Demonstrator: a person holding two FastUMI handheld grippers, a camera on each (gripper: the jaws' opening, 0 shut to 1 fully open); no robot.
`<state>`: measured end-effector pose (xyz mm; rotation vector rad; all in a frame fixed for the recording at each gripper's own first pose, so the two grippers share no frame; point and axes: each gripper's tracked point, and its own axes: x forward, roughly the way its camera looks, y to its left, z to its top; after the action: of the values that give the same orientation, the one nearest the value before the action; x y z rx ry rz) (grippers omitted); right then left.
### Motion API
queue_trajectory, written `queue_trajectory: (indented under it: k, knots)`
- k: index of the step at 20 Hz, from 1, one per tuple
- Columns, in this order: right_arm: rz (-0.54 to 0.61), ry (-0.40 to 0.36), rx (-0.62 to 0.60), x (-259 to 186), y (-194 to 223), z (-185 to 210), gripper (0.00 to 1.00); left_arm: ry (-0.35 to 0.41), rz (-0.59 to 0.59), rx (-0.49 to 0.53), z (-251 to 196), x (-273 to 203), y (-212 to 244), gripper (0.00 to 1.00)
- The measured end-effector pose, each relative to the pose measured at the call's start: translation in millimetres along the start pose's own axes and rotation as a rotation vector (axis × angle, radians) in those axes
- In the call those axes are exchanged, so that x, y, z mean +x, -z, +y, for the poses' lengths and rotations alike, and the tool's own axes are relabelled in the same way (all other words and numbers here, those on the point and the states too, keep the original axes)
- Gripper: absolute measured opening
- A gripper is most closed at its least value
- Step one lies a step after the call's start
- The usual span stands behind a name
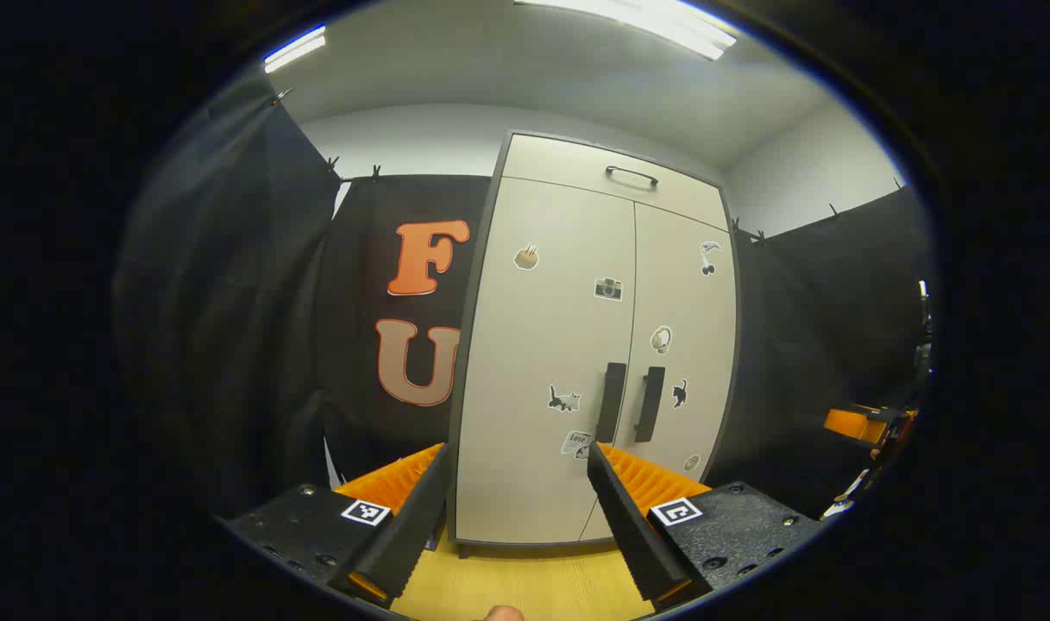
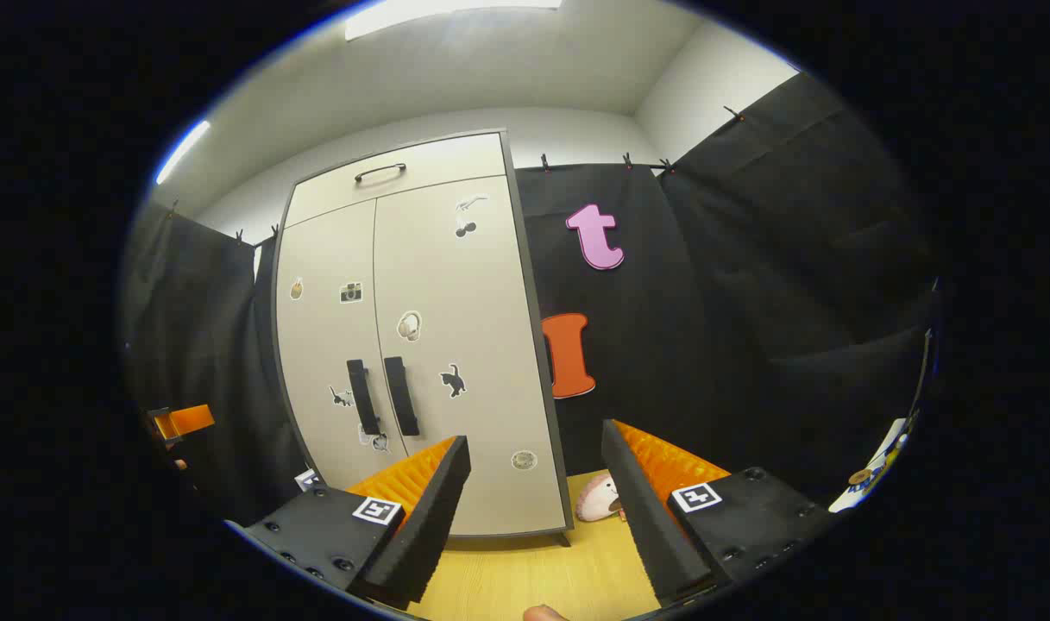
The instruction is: Open the right door of the double-door shoe cabinet with the right hand, and open the left door with the left hand.
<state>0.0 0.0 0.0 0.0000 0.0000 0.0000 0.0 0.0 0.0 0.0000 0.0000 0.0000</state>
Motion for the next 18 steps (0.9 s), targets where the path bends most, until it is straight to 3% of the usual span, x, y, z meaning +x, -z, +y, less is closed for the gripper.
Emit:
queue_trajectory:
  k: [5, 18]
  knots:
    - [0.002, 0.019, 0.003, -2, -2, -8, 0.98, 0.03, 0.012, 0.014, -13, -5, 2, 0.94]
    - [-0.005, -0.04, -0.022, 1, 0, 12, 0.98, -0.065, 0.021, 0.034, 15, -6, 7, 0.94]
